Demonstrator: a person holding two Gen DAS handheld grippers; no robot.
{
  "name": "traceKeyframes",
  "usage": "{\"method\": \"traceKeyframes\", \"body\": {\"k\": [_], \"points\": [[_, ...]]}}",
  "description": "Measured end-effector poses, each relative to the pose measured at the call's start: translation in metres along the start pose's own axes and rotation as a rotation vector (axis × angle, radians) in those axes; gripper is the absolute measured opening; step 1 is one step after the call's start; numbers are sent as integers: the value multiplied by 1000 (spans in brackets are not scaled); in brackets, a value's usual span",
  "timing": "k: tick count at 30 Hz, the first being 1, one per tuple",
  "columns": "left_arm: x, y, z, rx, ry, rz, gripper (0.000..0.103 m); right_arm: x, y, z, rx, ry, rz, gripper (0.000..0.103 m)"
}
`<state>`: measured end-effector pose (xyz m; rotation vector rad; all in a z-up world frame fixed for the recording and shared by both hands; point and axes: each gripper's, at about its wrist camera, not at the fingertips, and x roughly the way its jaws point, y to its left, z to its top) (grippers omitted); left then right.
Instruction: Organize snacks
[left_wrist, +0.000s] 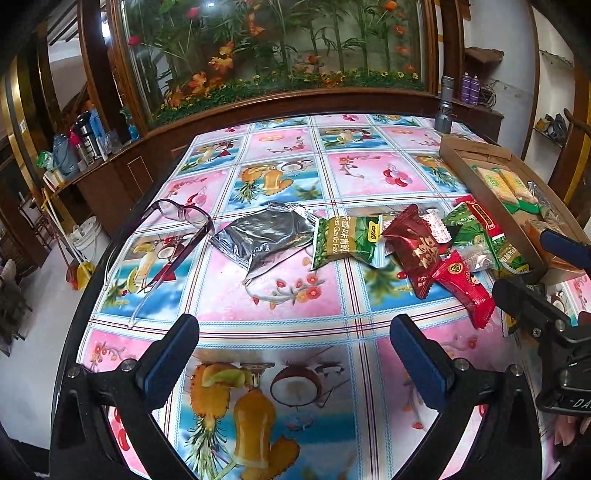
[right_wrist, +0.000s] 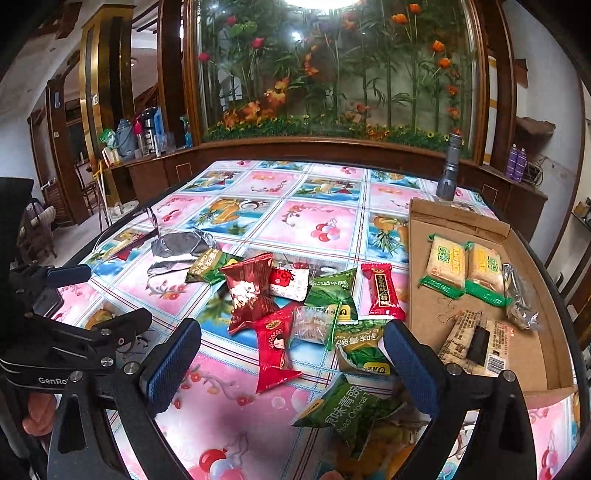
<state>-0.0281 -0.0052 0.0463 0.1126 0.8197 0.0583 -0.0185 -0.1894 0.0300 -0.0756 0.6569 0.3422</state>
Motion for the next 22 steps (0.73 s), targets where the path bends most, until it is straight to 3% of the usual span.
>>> {"method": "traceKeyframes", "body": {"k": [12,22], "points": [[7,-2,0,0,38,-30,103,7,1,-2,-3,32,-20,101],[18,7,1,-31,63,-11,103,15,-3,-5,16,59,-52,101]]}}
